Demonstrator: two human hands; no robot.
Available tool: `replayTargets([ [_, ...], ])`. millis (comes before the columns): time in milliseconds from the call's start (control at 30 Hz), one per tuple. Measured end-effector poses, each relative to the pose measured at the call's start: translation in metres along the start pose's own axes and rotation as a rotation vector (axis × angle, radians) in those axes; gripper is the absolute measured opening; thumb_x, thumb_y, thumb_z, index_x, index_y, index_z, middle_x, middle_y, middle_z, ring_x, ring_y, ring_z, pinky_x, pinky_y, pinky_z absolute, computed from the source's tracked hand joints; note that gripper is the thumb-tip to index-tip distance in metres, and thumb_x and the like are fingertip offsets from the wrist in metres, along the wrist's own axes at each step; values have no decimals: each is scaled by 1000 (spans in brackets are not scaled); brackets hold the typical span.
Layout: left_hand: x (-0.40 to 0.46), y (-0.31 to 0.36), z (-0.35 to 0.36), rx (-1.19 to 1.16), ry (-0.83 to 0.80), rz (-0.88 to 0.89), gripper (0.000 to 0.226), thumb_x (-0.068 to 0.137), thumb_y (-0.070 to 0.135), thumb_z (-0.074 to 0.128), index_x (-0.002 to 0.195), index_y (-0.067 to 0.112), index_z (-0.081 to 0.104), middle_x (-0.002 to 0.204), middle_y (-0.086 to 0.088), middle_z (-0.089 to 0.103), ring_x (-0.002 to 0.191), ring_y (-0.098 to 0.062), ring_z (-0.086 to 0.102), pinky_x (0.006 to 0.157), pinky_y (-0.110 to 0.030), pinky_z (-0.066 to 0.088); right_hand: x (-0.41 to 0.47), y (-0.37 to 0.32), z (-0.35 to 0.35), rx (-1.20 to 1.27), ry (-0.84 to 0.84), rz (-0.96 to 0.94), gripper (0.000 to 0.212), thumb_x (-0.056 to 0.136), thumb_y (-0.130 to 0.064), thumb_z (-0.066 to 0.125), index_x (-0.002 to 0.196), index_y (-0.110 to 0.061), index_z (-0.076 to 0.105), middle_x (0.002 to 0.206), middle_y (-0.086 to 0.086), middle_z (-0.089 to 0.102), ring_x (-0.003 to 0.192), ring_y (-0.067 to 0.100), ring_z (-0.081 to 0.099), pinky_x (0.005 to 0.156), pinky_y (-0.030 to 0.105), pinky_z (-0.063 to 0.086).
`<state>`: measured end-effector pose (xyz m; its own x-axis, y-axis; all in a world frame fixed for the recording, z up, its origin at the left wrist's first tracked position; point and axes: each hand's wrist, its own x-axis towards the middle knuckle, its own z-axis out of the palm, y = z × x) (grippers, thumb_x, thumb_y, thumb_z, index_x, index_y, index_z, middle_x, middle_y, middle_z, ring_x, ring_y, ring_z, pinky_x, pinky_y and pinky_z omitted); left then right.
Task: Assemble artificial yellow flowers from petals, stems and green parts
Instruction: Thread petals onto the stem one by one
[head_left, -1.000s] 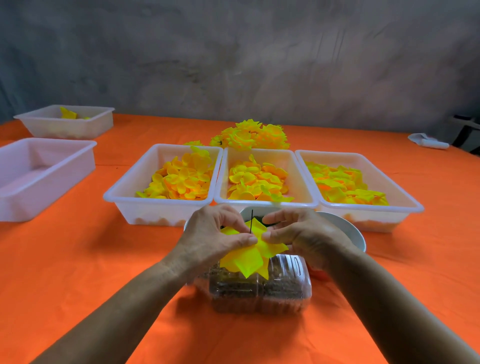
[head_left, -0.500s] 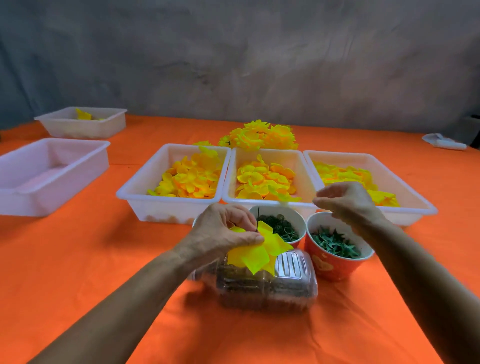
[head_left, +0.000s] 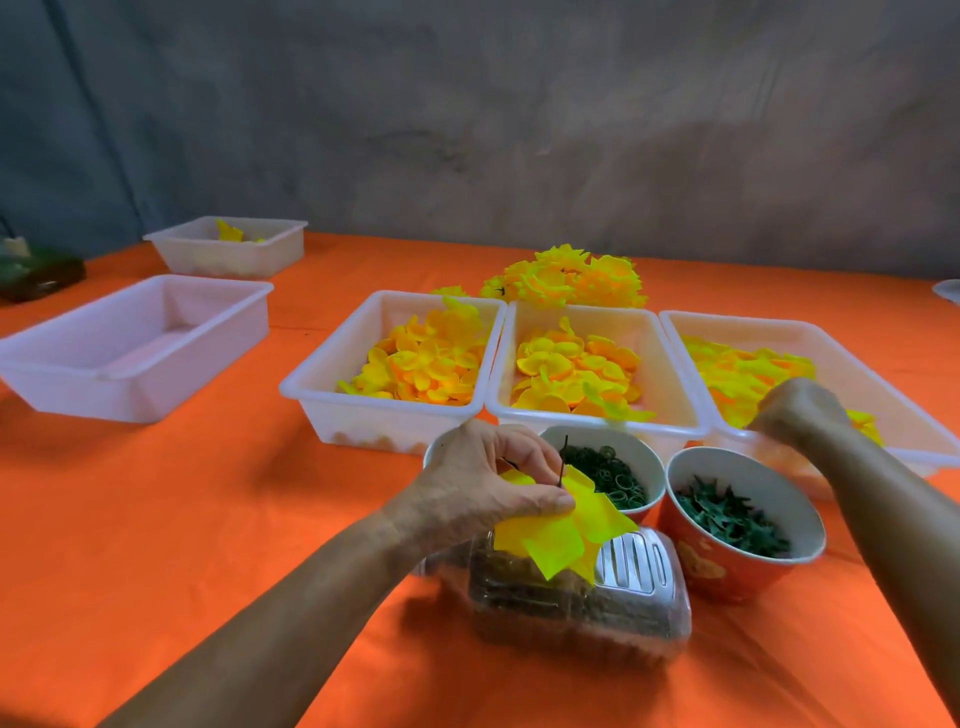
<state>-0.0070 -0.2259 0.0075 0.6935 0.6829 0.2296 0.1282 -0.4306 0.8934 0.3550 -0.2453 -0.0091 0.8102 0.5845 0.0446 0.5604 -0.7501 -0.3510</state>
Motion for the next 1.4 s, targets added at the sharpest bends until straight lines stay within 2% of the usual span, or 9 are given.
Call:
replayTargets([
  [233,-1,-2,2,-12,3,27,25,68,5,82,60,23,67,90,-8,71,85,-12,65,87,-29,49,1,-2,2,85,40,51,17,75,-8,72,90,1,71,100,20,67,95,34,63,76,35,47],
  [400,0,-3,3,-9,1,48,28,67,4,82,59,25,66,89,-6,71,84,-12,66,84,-26,49,-4,2,-2,248,126,22,13,71,-3,69,60,-9,66,57,11,64,71,27,62,61,28,44],
  [467,0,-3,3,-3,3,43,25,67,6,83,60,24,67,89,-5,72,86,-13,67,85,-27,49,-2,7,-3,376,118,26,13,72,2,68,64,-8,66,42,-1,59,56,15,63,53,26,49],
  [600,0,-4,3,-7,4,39,24,67,7,83,59,24,67,89,-4,72,87,-14,67,86,-27,50,-2,14,-3,564,98,10,23,72,5,73,91,-6,67,71,14,65,41,11,60,47,17,51],
  [700,-1,-4,4,-1,8,39,25,67,8,83,59,25,66,88,-4,72,86,-14,67,86,-28,50,-4,14,-2,594,129,-17,13,75,-3,76,86,-5,69,70,11,63,33,2,55,45,21,50],
  [833,-1,-5,3,-3,5,45,25,67,7,83,60,24,66,88,-4,72,85,-12,67,86,-28,50,-6,11,2,462,127,-55,13,76,-16,78,77,-7,69,64,10,64,49,15,60,64,30,48],
  [1033,0,-7,2,-3,-1,50,23,68,10,83,61,25,67,88,-1,72,87,-11,67,87,-27,51,-1,15,2,535,208,-89,29,76,-28,77,69,-6,60,74,12,57,75,25,50,69,36,39],
  [1233,1,-9,2,-13,1,53,25,68,9,83,60,26,67,87,-1,72,86,-12,67,86,-28,51,-3,17,4,897,179,-140,28,85,-13,68,106,4,66,93,13,62,66,17,54,71,27,46],
  [1400,1,-9,2,-5,2,52,25,67,11,84,59,28,67,87,0,72,88,-13,67,89,-32,52,-7,18,1,996,204,-87,18,79,-15,74,86,1,68,60,0,65,68,17,57,80,38,47],
])
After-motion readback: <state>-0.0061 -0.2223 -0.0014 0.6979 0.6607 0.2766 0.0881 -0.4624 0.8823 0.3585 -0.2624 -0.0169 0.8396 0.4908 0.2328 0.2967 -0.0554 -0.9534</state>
